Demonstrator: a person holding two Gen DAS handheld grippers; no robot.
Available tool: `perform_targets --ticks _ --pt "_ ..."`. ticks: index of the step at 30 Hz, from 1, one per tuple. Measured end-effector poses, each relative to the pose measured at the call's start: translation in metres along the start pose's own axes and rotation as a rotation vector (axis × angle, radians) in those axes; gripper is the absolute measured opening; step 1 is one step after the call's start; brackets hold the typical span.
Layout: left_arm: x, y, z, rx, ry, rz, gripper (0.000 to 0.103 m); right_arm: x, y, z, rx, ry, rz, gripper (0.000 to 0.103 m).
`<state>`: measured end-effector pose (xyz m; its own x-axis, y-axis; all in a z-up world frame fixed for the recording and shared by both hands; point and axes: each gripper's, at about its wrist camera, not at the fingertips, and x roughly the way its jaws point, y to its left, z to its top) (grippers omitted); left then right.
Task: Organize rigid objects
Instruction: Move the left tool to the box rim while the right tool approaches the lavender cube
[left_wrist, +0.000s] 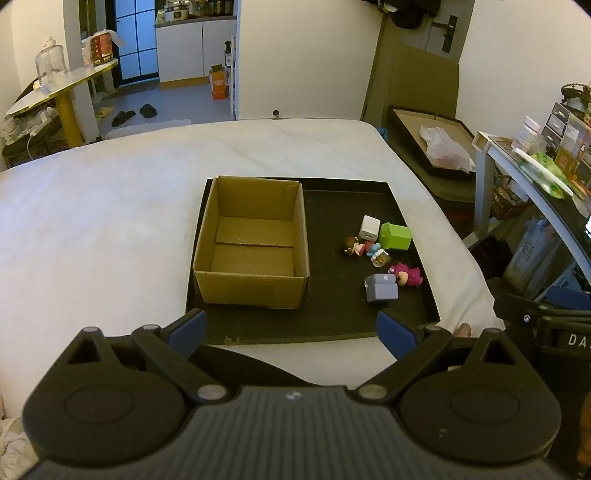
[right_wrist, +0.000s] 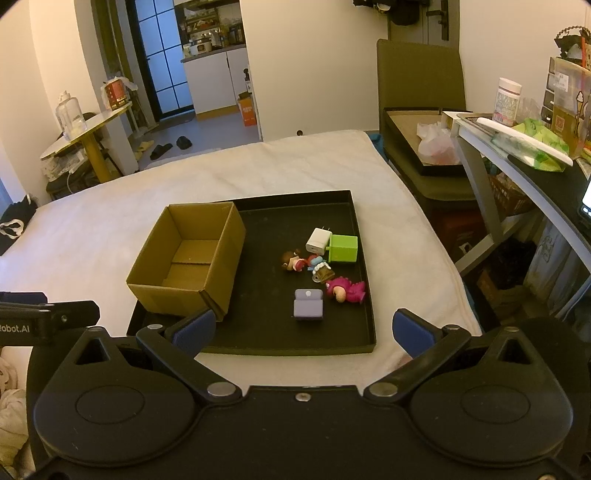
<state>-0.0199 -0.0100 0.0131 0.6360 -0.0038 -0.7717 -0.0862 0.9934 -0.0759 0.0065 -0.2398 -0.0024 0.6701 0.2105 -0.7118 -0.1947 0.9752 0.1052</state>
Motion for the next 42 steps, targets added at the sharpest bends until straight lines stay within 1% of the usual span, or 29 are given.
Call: perform_targets --ticks 6,13,22,24,27,29,32,35,42 --pt "0.004 0.000 0.001 0.001 0.015 -0.012 0.098 0.004 0.000 -0.003 -0.002 0.006 -0.003 0.103" --pt "0.016 0.005 0.002 -0.013 0.029 -0.001 0.098 0.019 0.000 -0.006 0.000 0.030 -0.011 0.103" --pt "0.041 0.019 0.008 -0.055 0.029 0.045 0.098 0.040 -0.010 -0.007 0.027 0.038 -0.028 0.102" --pt "0.048 0.024 0.010 -0.068 0.038 0.055 0.098 0.046 -0.013 -0.006 0.027 0.039 -0.038 0.098" --pt "0.056 0.030 0.011 -0.074 0.047 0.067 0.097 0.055 -0.017 -0.008 0.040 0.056 -0.039 0.097" --pt "0.059 0.033 0.011 -0.079 0.036 0.086 0.097 0.060 -0.021 -0.009 0.050 0.061 -0.040 0.096" --pt "0.065 0.039 0.013 -0.099 0.032 0.097 0.096 0.068 -0.026 -0.010 0.065 0.075 -0.031 0.090" --pt "0.073 0.046 0.016 -0.112 0.046 0.106 0.096 0.075 -0.029 -0.010 0.076 0.094 -0.026 0.085" --pt "0.089 0.057 0.023 -0.151 0.050 0.141 0.095 0.091 -0.037 -0.006 0.098 0.112 -0.018 0.084"
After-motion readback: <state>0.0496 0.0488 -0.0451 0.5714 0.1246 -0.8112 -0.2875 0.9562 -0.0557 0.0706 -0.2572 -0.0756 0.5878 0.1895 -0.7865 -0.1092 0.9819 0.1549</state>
